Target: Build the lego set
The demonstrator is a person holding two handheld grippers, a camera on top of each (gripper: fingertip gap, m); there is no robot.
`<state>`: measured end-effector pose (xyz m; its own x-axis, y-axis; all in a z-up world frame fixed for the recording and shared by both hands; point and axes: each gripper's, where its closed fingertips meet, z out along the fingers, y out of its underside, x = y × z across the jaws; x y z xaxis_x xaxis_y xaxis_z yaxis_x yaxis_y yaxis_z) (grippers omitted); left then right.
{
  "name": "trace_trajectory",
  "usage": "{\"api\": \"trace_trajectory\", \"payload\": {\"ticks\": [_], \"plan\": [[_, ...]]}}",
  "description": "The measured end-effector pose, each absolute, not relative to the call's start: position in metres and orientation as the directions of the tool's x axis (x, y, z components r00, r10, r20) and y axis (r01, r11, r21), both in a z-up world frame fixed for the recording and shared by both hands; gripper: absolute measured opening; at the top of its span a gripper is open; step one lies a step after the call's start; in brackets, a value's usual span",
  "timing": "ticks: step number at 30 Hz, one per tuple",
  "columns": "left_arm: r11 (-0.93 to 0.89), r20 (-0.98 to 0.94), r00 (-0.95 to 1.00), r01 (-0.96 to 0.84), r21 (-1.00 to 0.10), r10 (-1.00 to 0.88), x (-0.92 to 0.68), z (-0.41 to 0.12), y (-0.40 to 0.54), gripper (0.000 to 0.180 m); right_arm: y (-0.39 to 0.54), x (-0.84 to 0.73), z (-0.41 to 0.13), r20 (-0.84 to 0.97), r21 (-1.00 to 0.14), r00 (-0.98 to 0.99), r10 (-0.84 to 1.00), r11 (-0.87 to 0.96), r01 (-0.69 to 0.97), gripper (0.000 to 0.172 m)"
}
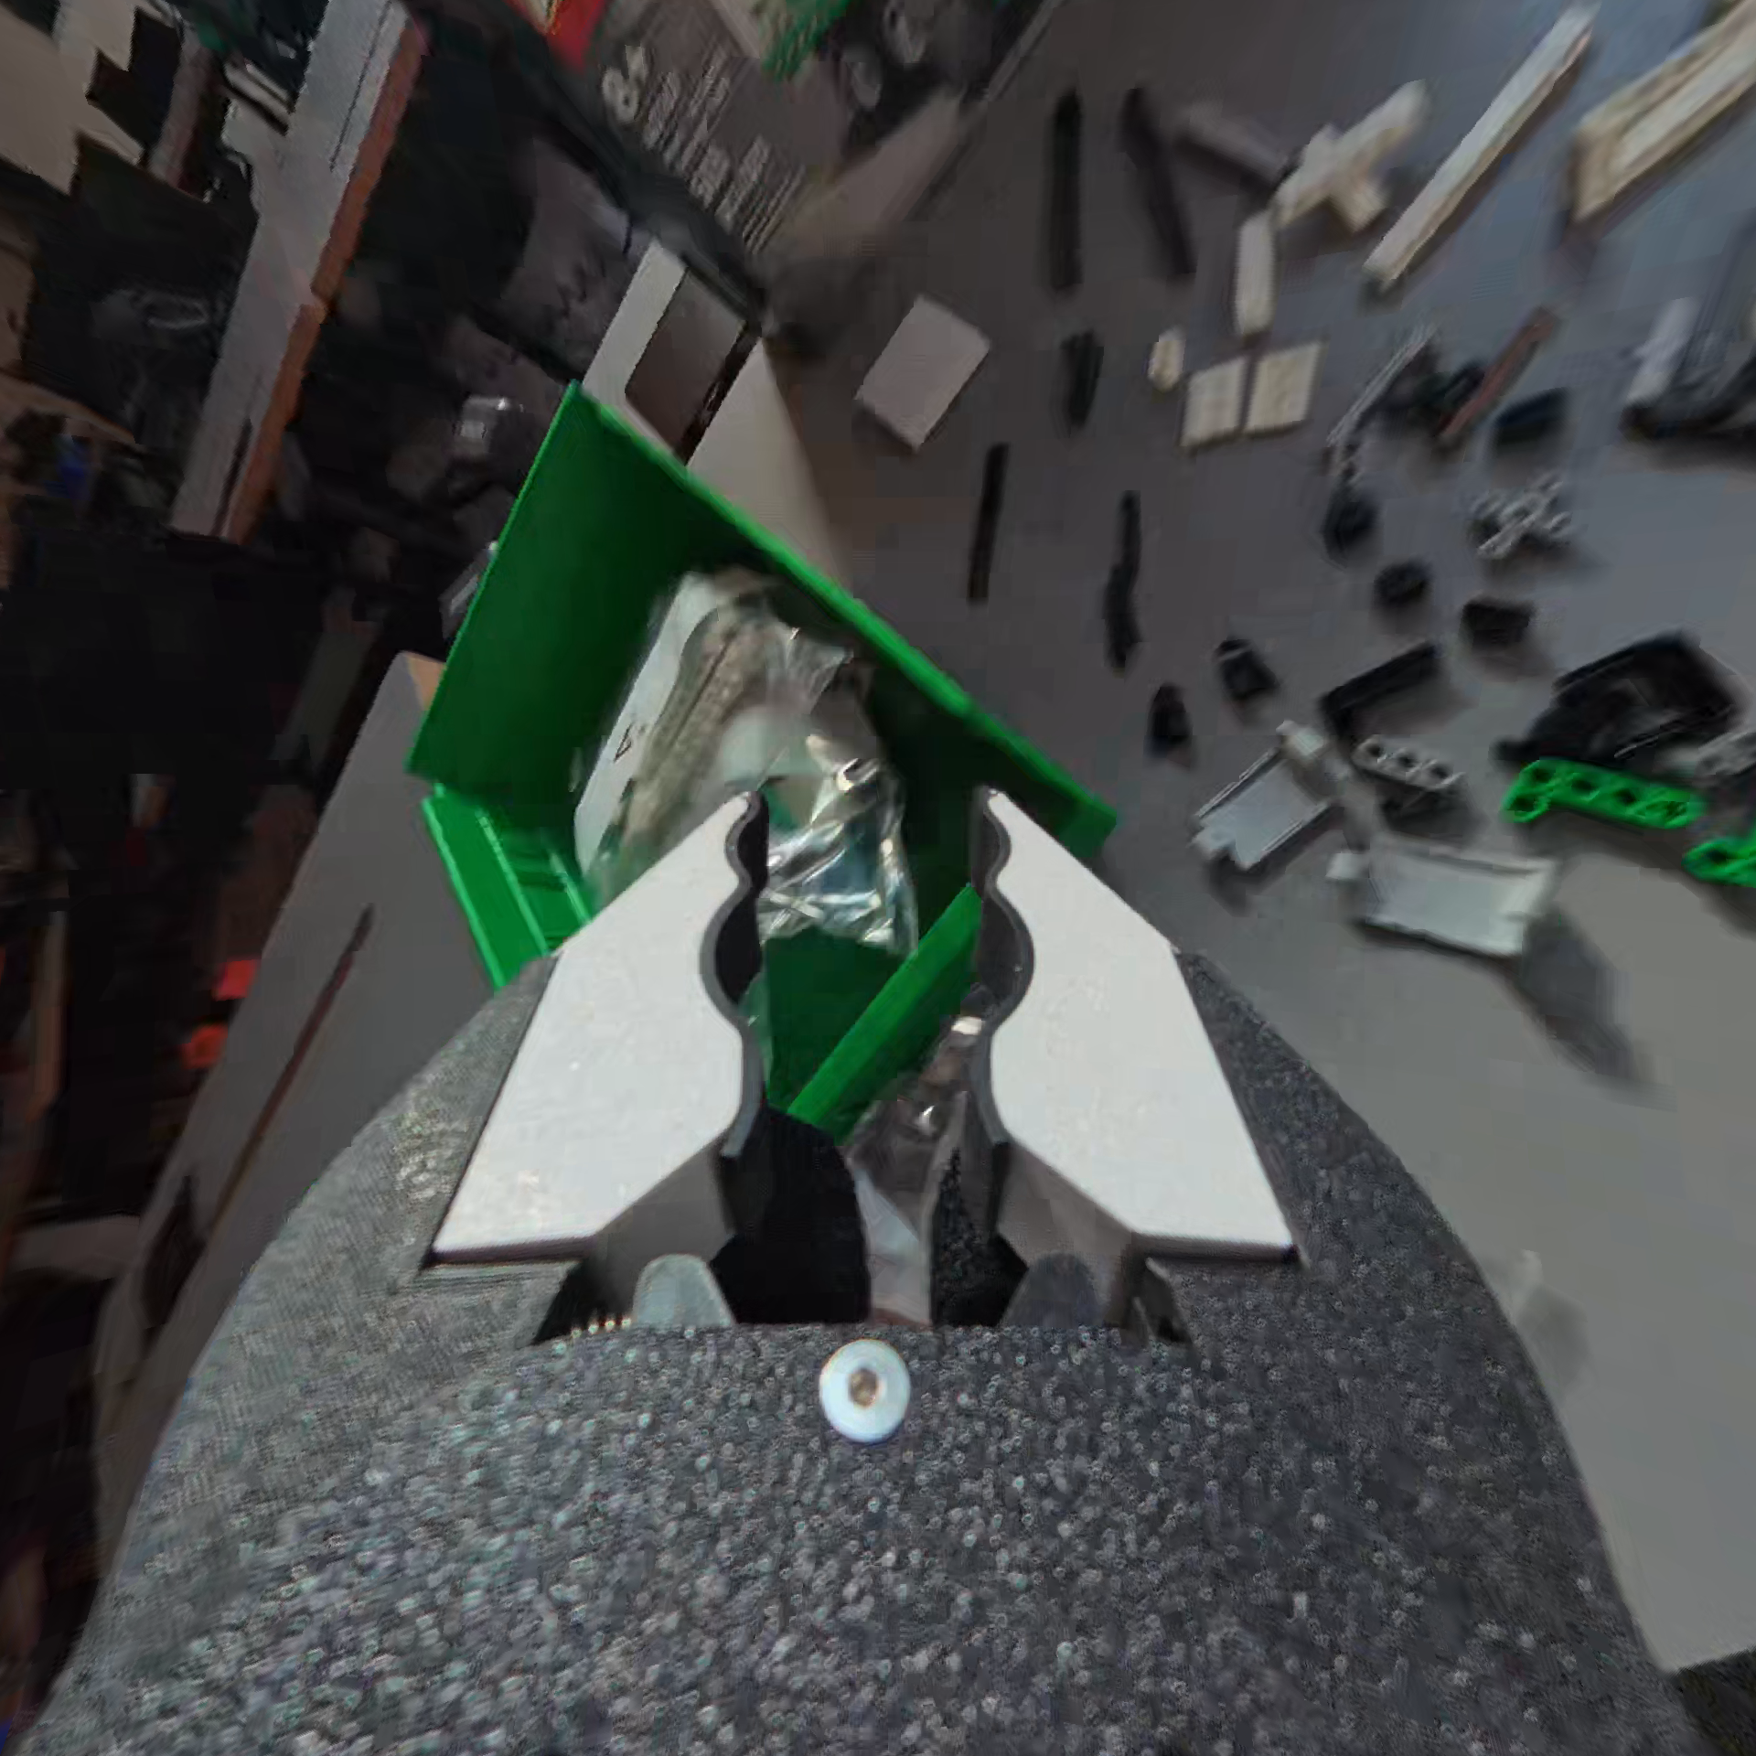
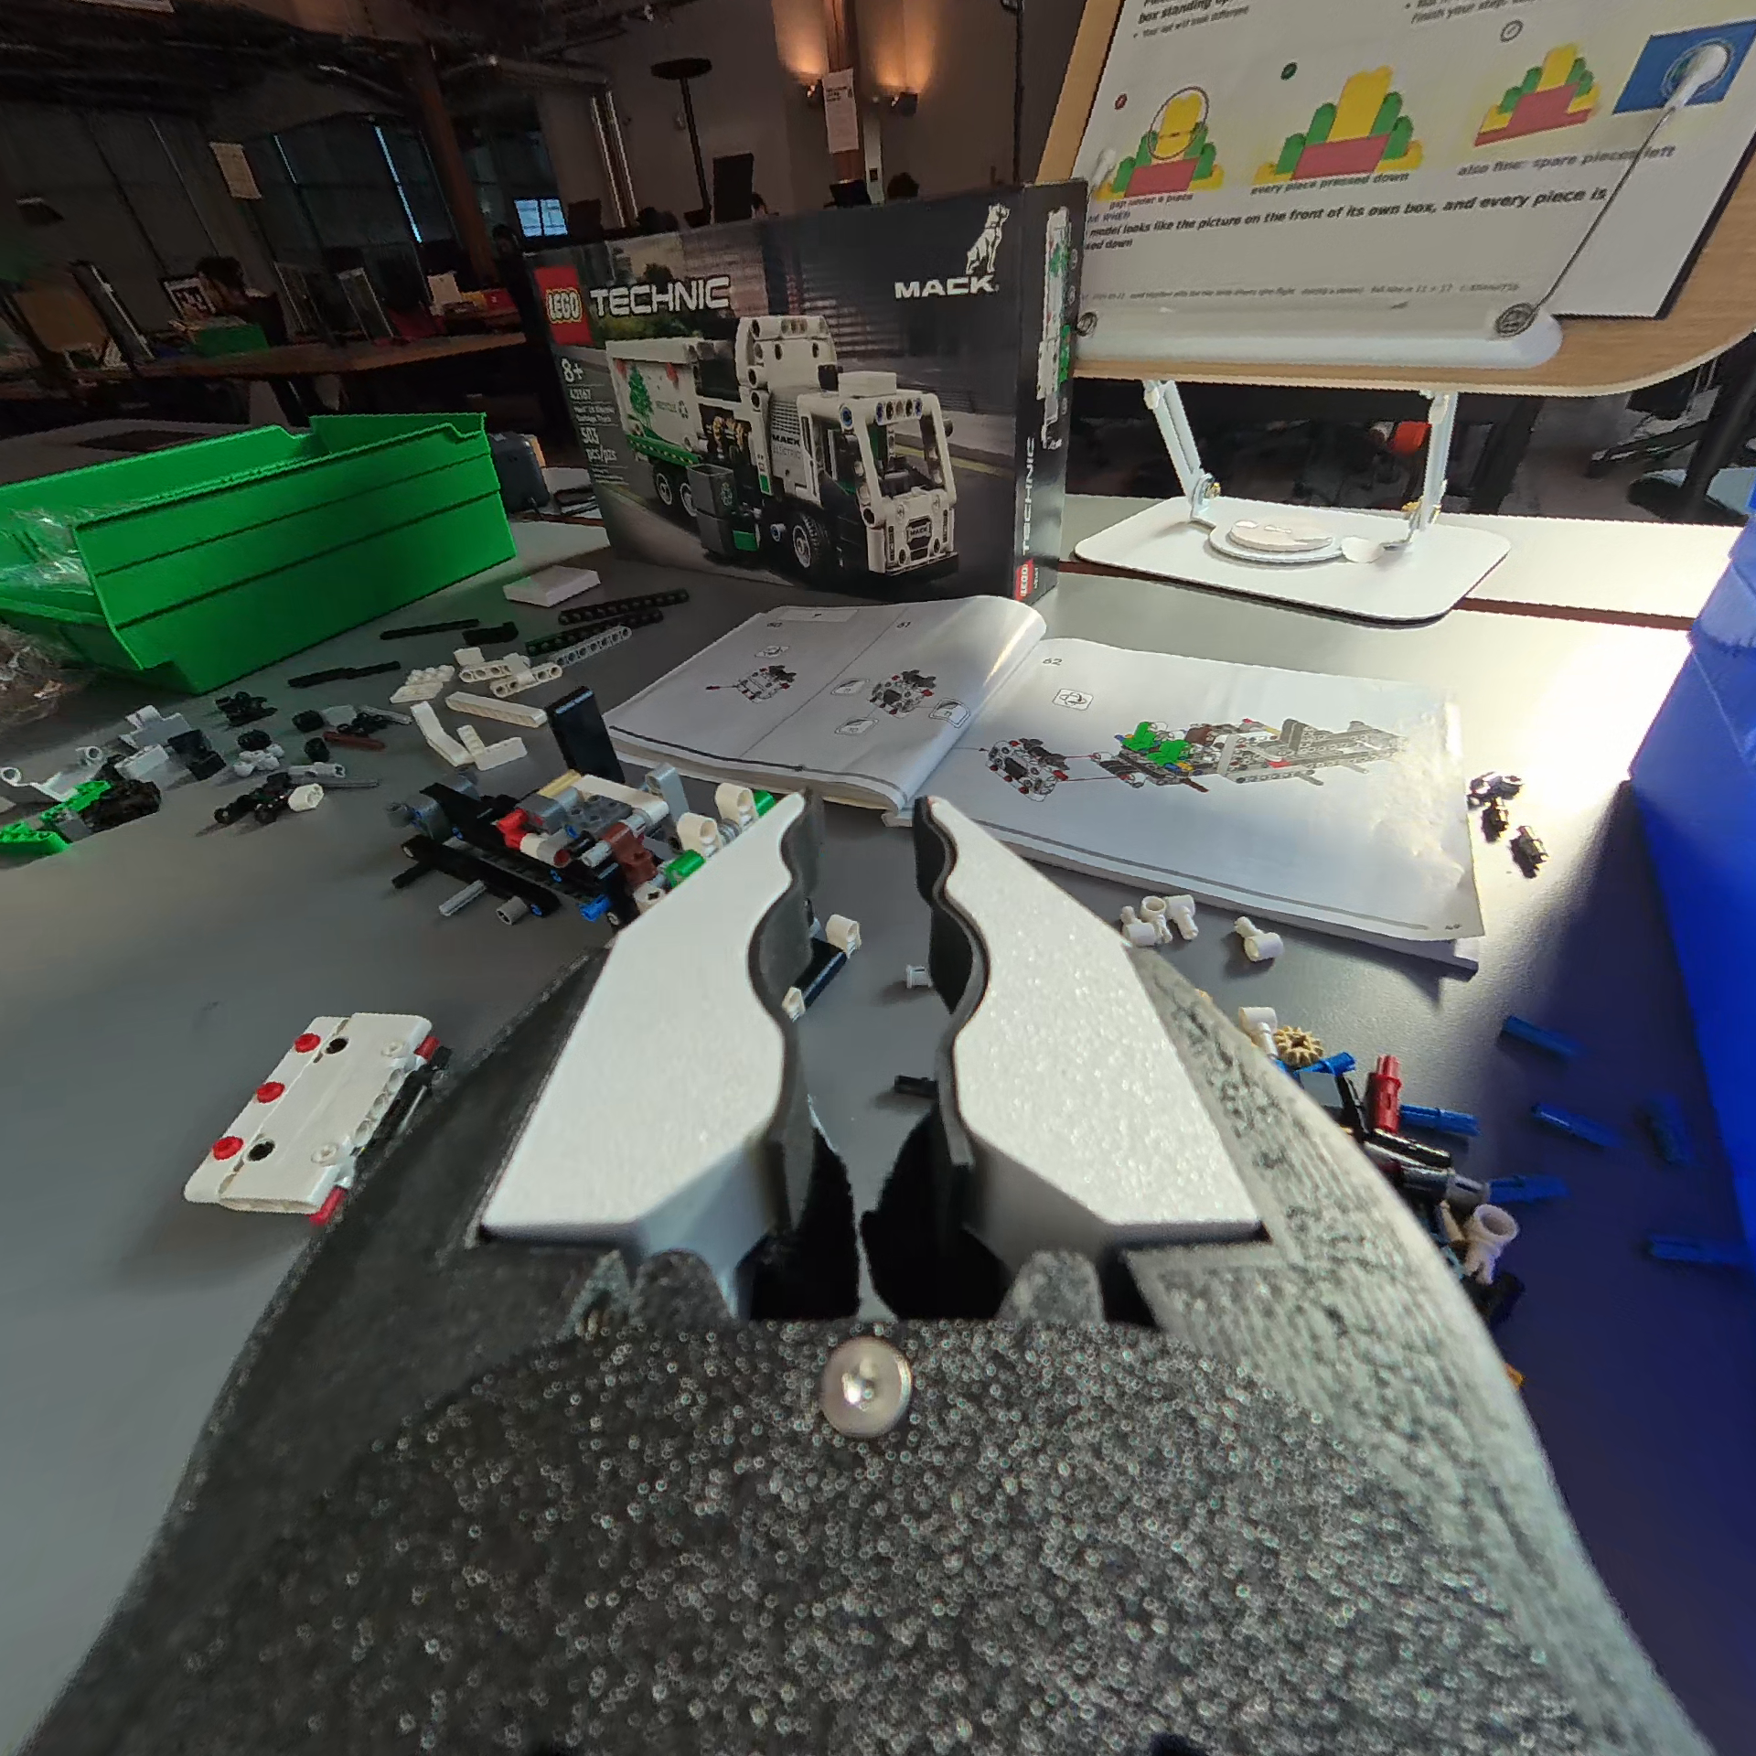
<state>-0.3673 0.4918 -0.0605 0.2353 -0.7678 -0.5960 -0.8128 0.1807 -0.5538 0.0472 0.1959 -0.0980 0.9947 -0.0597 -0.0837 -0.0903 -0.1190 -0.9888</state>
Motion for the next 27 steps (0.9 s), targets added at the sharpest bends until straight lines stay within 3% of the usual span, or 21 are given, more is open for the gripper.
{"api": "trace_trajectory", "payload": {"ticks": [2, 5, 8, 9, 10, 12, 16, 20, 24, 27], "plan": [[0.111, -0.665, 0.193, -0.916, -0.386, -0.721, -0.417, -0.072, 0.543, 0.045, 0.197, 0.045, -0.095, -0.048, -0.992, 0.996, -0.069, -0.112, -0.056, 0.017], [0.068, -0.626, 0.128, -0.958, -0.28, -0.769, -0.443, -0.104, 0.579, 0.051, 0.206, 0.019, -0.071, -0.017, -0.996, 1.0, 0.014, -0.088, -0.016, 0.018], [0.14, -0.626, 0.042, -0.961, -0.238, -0.778, -0.438, -0.123, 0.593, 0.038, 0.224, -0.032, -0.042, 0.089, -0.987, 0.977, 0.195, -0.116, 0.113, 0.018], [0.16, -0.64, 0.029, -0.959, -0.234, -0.768, -0.435, -0.123, 0.599, 0.022, 0.229, -0.047, -0.036, 0.141, -0.978, 0.963, 0.231, -0.119, 0.171, 0.018], [0.176, -0.646, 0.024, -0.954, -0.244, -0.763, -0.432, -0.122, 0.602, 0.009, 0.233, -0.06, -0.03, 0.18, -0.971, 0.949, 0.259, -0.11, 0.214, 0.018], [0.2, -0.653, 0.035, -0.938, -0.282, -0.757, -0.426, -0.117, 0.608, 0.002, 0.237, -0.084, -0.026, 0.19, -0.967, 0.926, 0.327, -0.102, 0.234, 0.018], [0.229, -0.703, 0.041, -0.93, -0.286, -0.71, -0.423, -0.097, 0.622, 0.0, 0.252, -0.122, -0.032, 0.105, -0.971, 0.886, 0.452, -0.145, 0.189, 0.018], [0.184, -0.698, 0.118, -0.921, -0.342, -0.706, -0.416, -0.076, 0.639, 0.0, 0.285, -0.155, -0.048, 0.11, -0.932, 0.835, 0.539, -0.236, 0.275, 0.024], [0.023, -0.667, 0.433, -0.829, -0.559, -0.606, -0.41, -0.059, 0.662, 0.022, 0.3, -0.188, -0.066, 0.083, -0.905, 0.783, 0.617, -0.283, 0.319, 0.026], [0.012, -0.695, 0.548, -0.781, -0.624, -0.465, -0.418, -0.058, 0.669, 0.044, 0.297, -0.202, -0.073, 0.093, -0.91, 0.775, 0.625, -0.263, 0.321, 0.026]]}}
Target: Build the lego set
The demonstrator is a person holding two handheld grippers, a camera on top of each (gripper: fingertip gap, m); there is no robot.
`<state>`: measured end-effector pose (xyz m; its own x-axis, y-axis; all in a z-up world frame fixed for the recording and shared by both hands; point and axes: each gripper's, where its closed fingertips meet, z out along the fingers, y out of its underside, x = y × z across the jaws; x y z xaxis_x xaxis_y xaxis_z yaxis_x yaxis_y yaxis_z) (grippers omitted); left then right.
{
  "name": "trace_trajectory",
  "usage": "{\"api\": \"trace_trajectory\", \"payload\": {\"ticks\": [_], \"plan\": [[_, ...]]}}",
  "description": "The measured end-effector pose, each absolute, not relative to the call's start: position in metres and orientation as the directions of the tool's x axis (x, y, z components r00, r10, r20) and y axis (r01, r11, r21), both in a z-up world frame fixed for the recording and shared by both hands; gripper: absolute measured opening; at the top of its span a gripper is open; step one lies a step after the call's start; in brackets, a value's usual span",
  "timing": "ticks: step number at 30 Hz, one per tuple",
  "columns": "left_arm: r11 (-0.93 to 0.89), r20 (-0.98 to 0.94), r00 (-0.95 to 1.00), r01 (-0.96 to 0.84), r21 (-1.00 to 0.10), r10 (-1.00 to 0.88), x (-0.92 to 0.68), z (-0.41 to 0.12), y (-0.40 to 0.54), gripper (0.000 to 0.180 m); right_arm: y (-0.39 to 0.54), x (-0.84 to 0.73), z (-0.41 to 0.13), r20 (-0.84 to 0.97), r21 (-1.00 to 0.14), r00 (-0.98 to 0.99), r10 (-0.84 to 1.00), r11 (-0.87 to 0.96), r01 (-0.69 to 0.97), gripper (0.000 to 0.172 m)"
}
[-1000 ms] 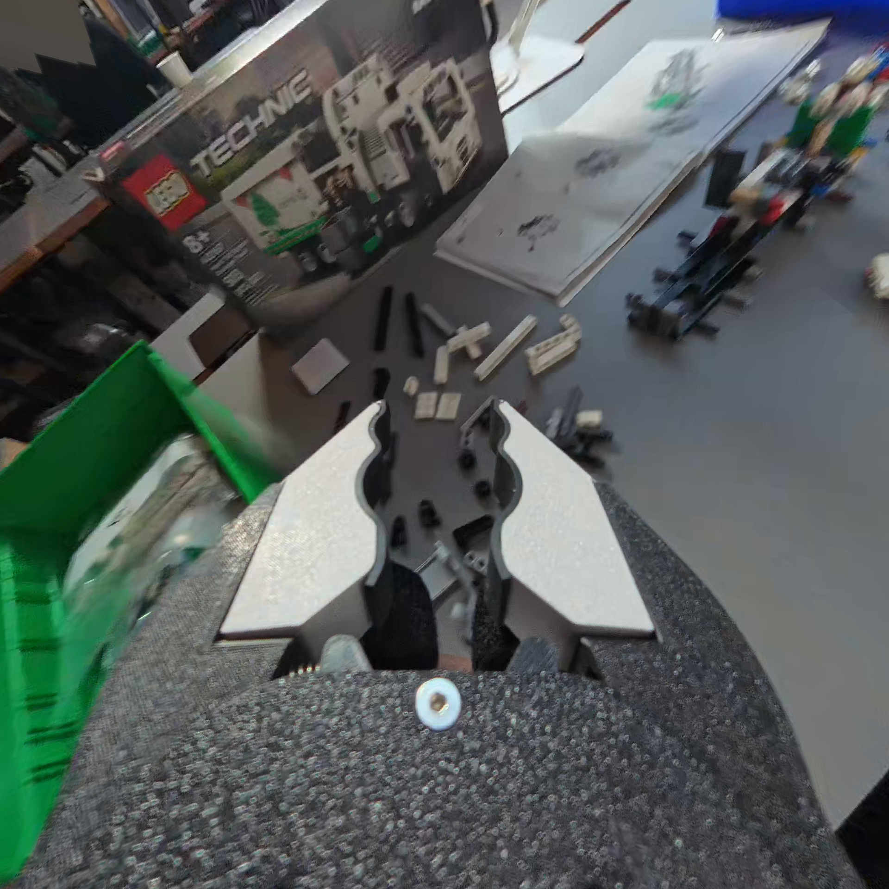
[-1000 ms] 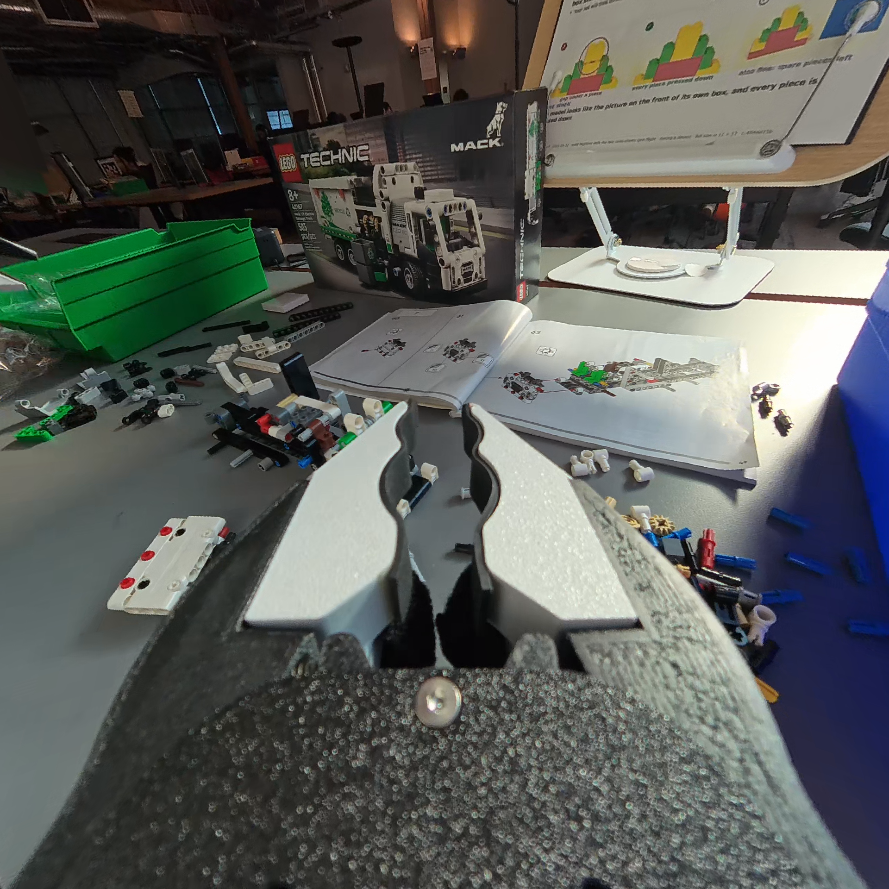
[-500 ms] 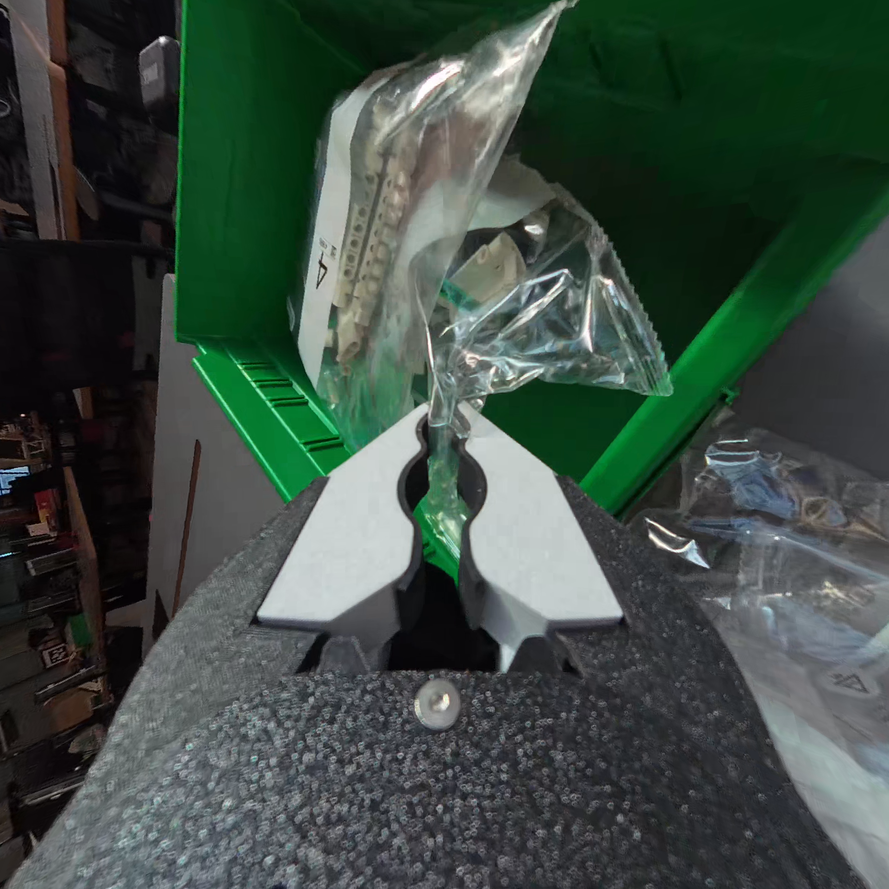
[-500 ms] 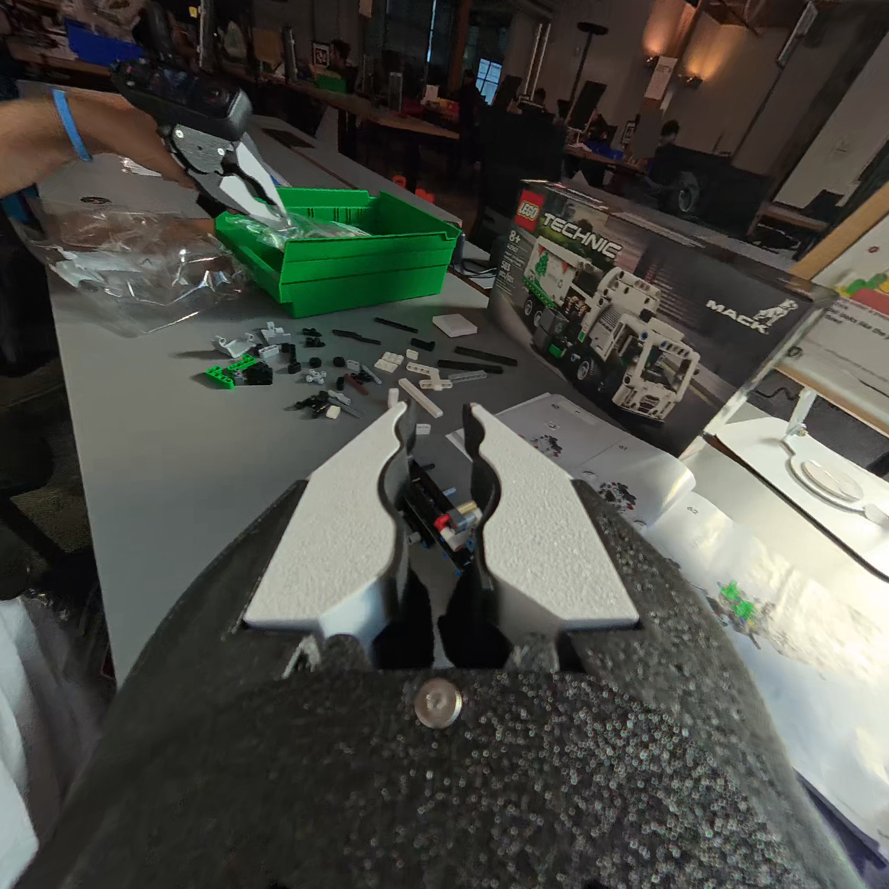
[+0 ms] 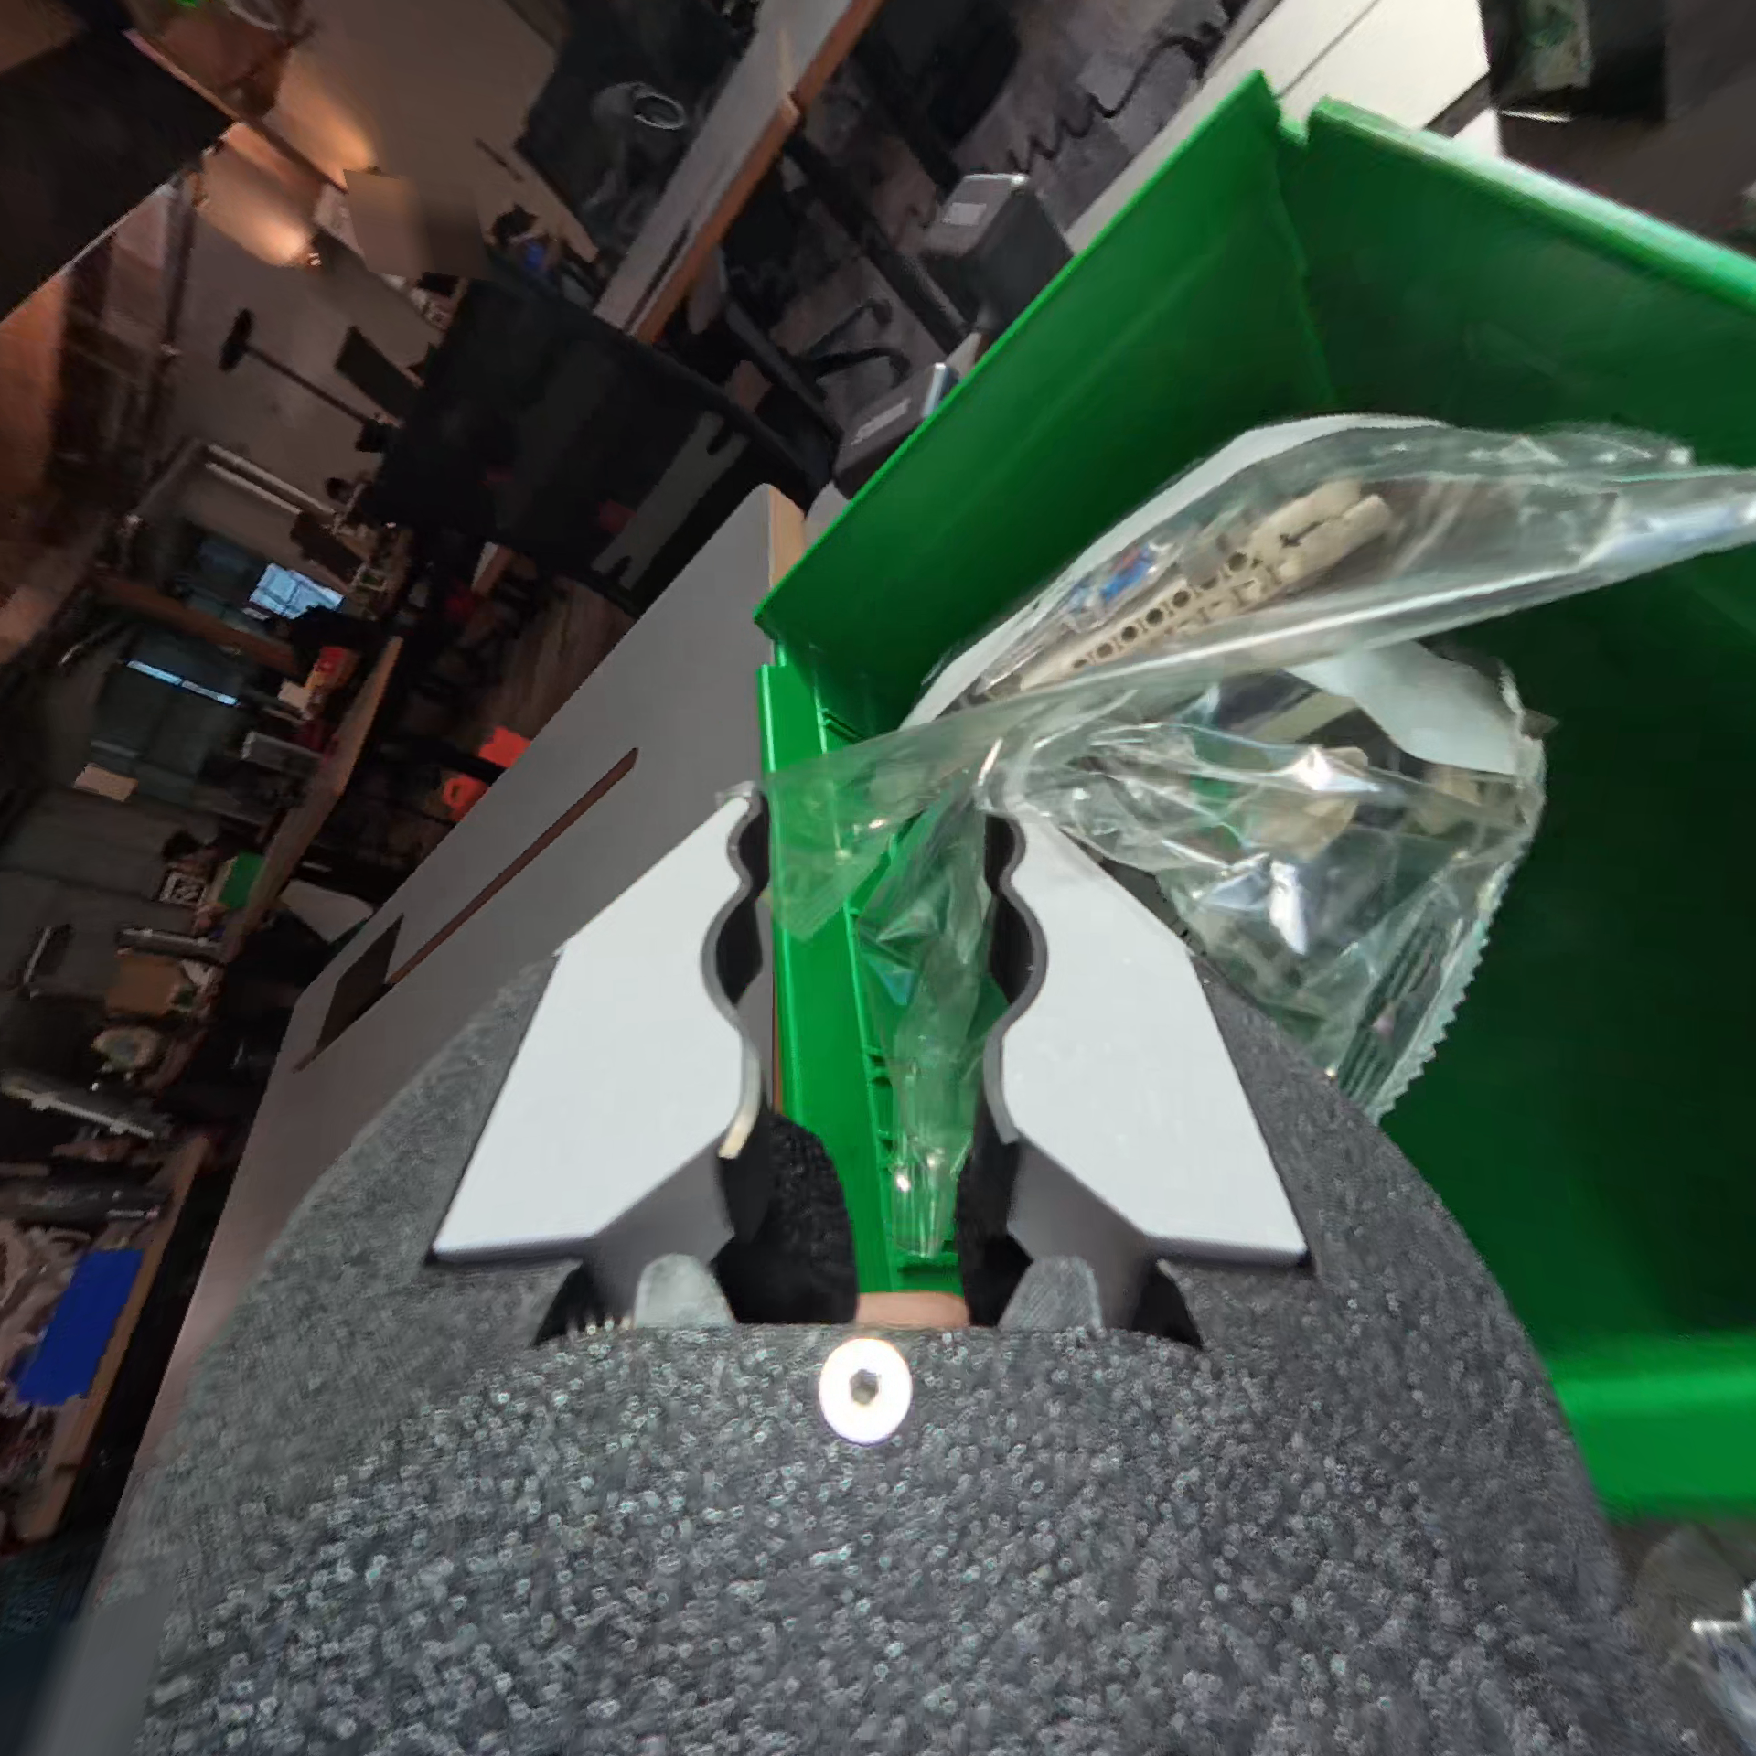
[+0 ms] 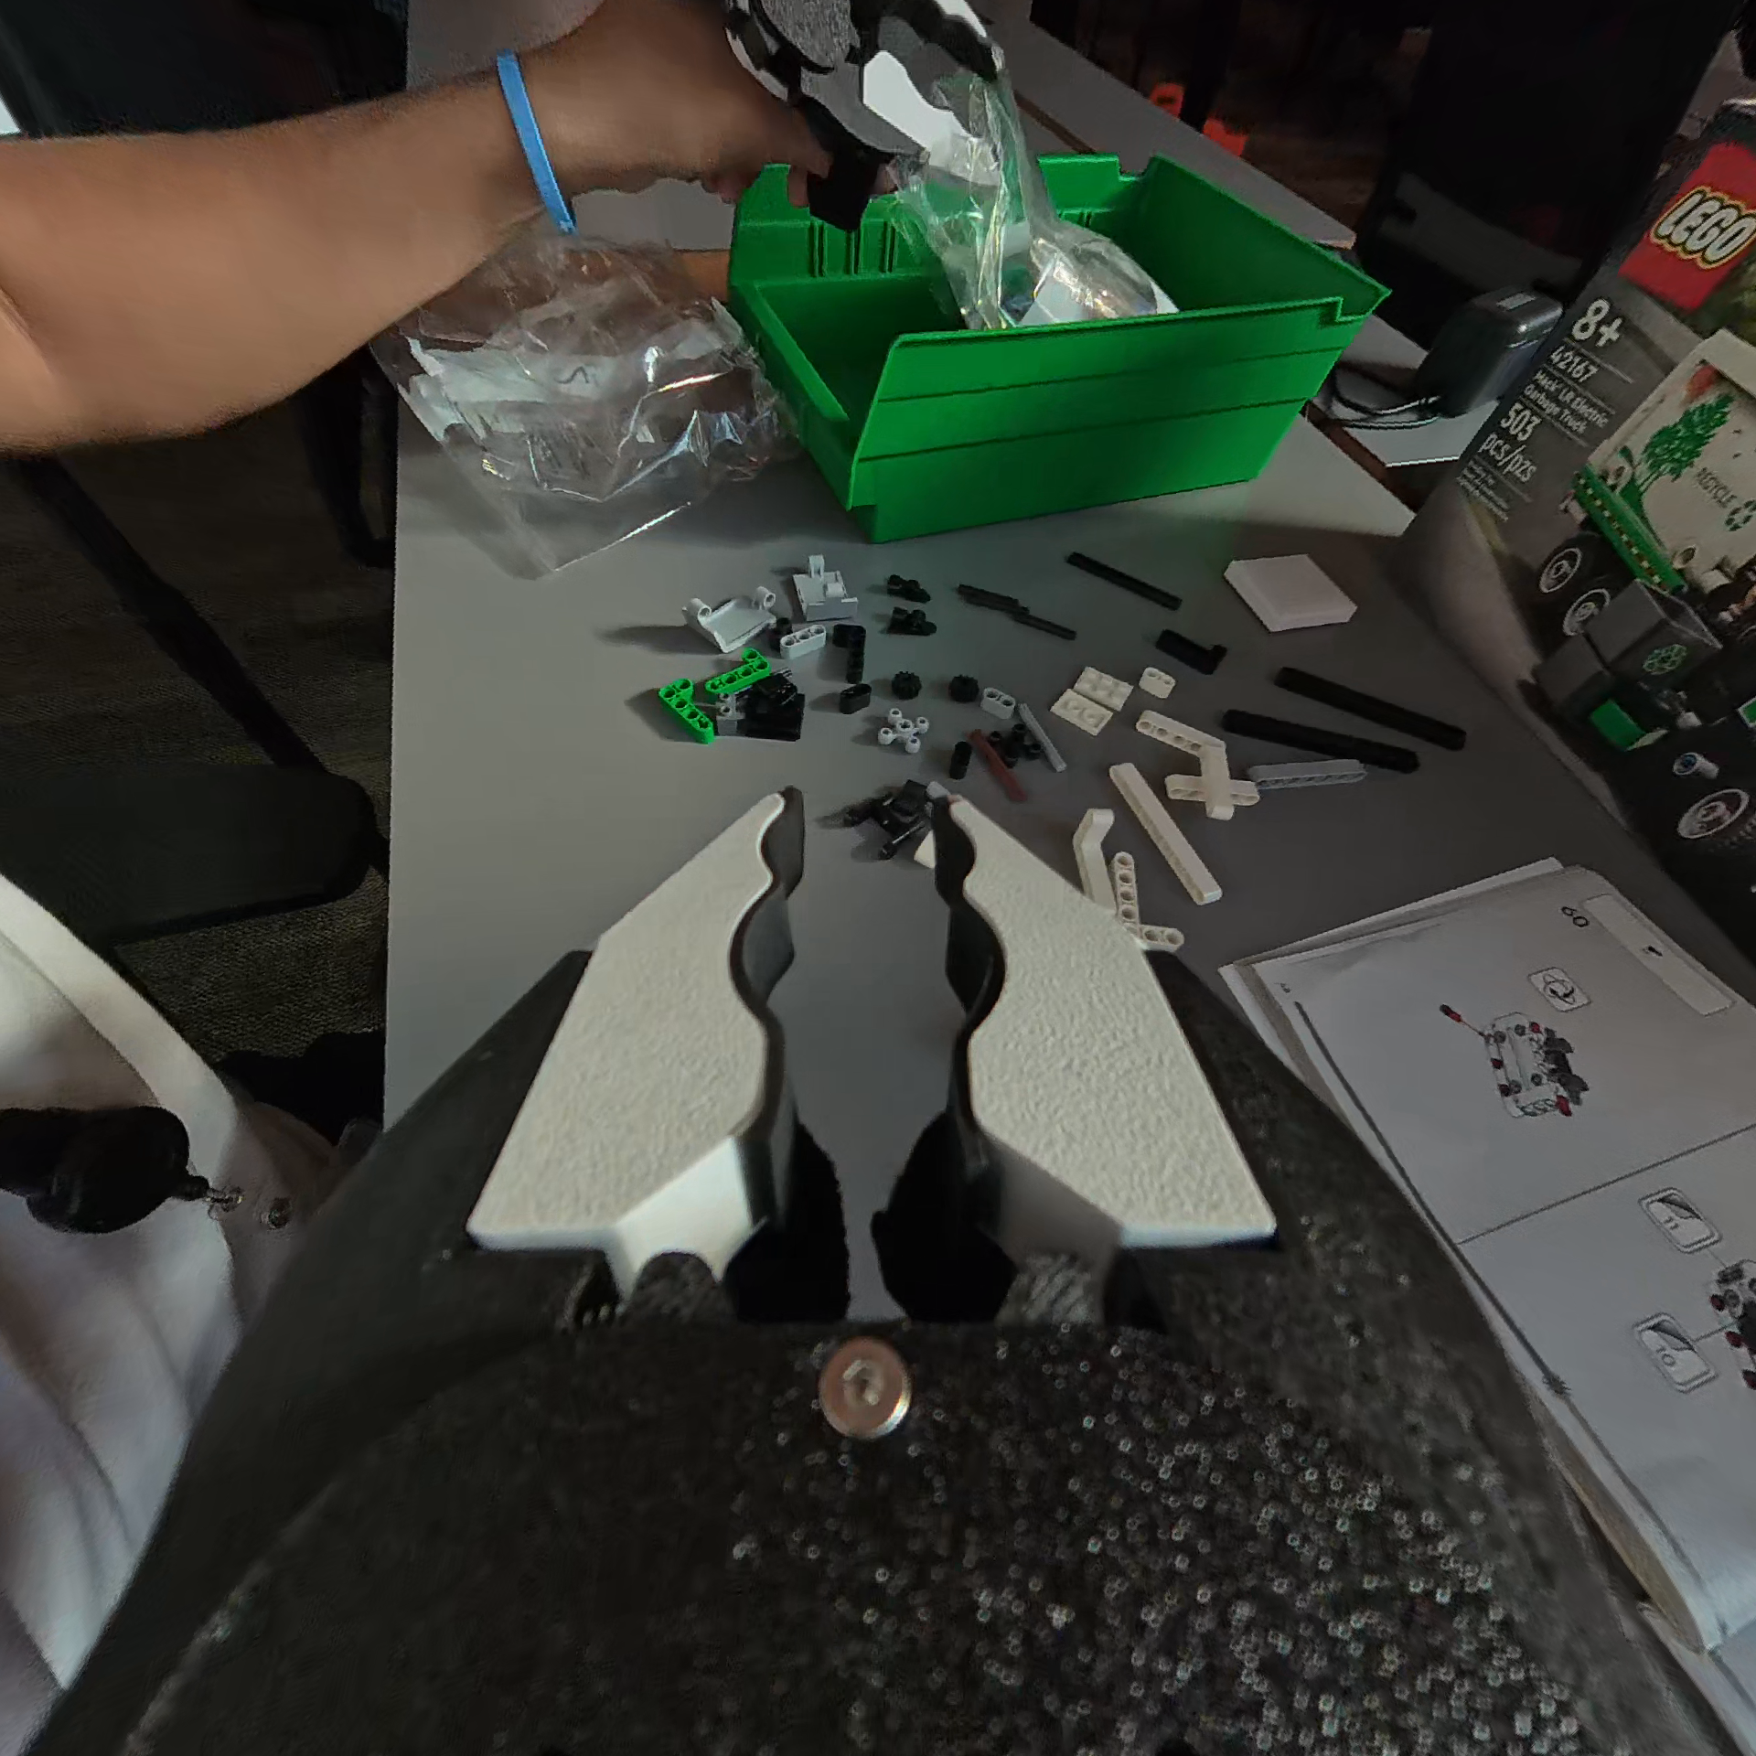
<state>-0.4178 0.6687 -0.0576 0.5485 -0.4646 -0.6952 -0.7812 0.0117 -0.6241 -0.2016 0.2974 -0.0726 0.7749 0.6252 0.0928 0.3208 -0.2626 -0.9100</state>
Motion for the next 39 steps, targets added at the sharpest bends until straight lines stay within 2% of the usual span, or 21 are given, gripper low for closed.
{"api": "trace_trajectory", "payload": {"ticks": [3, 6, 9, 13, 18, 19, 22, 25, 27, 30, 31, 33, 36, 39], "plan": [[-0.082, -0.653, 0.645, -0.734, -0.674, -0.398, -0.435, -0.057, 0.672, 0.056, 0.291, -0.206, -0.079, 0.042, -0.922, 0.78, 0.625, -0.276, 0.271, 0.025], [-0.16, -0.655, 0.654, -0.743, -0.65, -0.379, -0.448, -0.055, 0.671, 0.065, 0.283, -0.204, -0.086, -0.006, -0.925, 0.787, 0.616, -0.303, 0.23, 0.025], [-0.169, -0.684, 0.63, -0.768, -0.617, -0.367, -0.452, -0.047, 0.661, 0.064, 0.276, -0.196, -0.092, -0.032, -0.924, 0.802, 0.596, -0.323, 0.203, 0.025], [-0.216, -0.717, 0.556, -0.829, -0.516, -0.421, -0.463, -0.054, 0.639, 0.058, 0.261, -0.188, -0.096, -0.103, -0.928, 0.806, 0.583, -0.349, 0.134, 0.026], [-0.276, -0.591, 0.546, -0.828, -0.489, -0.593, -0.466, -0.087, 0.598, 0.048, 0.245, -0.173, -0.103, -0.123, -0.923, 0.81, 0.574, -0.366, 0.119, 0.026], [-0.253, -0.589, 0.52, -0.841, -0.477, -0.619, -0.465, -0.092, 0.594, 0.049, 0.243, -0.171, -0.104, -0.125, -0.923, 0.809, 0.574, -0.366, 0.118, 0.026], [-0.117, -0.739, 0.407, -0.904, -0.412, -0.537, -0.467, -0.088, 0.612, 0.066, 0.239, -0.164, -0.104, -0.13, -0.922, 0.808, 0.574, -0.37, 0.115, 0.026], [0.062, -0.804, 0.2, -0.958, -0.281, -0.56, -0.449, -0.09, 0.621, 0.071, 0.233, -0.159, -0.104, -0.142, -0.922, 0.813, 0.565, -0.374, 0.099, 0.026], [0.138, -0.821, 0.066, -0.975, -0.174, -0.568, -0.437, -0.086, 0.632, 0.084, 0.228, -0.16, -0.103, -0.152, -0.924, 0.812, 0.563, -0.373, 0.086, 0.026], [0.259, -0.783, -0.107, -0.963, -0.072, -0.613, -0.413, -0.085, 0.646, 0.076, 0.222, -0.161, -0.104, -0.143, -0.923, 0.815, 0.561, -0.373, 0.095, 0.026], [0.296, -0.753, -0.158, -0.954, -0.051, -0.639, -0.406, -0.086, 0.646, 0.062, 0.221, -0.162, -0.104, -0.138, -0.922, 0.816, 0.562, -0.374, 0.101, 0.026], [0.351, -0.666, -0.245, -0.936, -0.028, -0.705, -0.396, -0.092, 0.641, 0.014, 0.217, -0.162, -0.106, -0.132, -0.92, 0.819, 0.558, -0.377, 0.109, 0.025], [0.375, -0.608, -0.31, -0.927, 0.022, -0.731, -0.391, -0.09, 0.645, 0.0, 0.213, -0.16, -0.105, -0.138, -0.921, 0.825, 0.548, -0.378, 0.096, 0.025], [0.357, -0.613, -0.295, -0.934, 0.023, -0.733, -0.384, -0.068, 0.659, 0.0, 0.211, -0.157, -0.105, -0.148, -0.921, 0.831, 0.536, -0.38, 0.081, 0.025]]}}
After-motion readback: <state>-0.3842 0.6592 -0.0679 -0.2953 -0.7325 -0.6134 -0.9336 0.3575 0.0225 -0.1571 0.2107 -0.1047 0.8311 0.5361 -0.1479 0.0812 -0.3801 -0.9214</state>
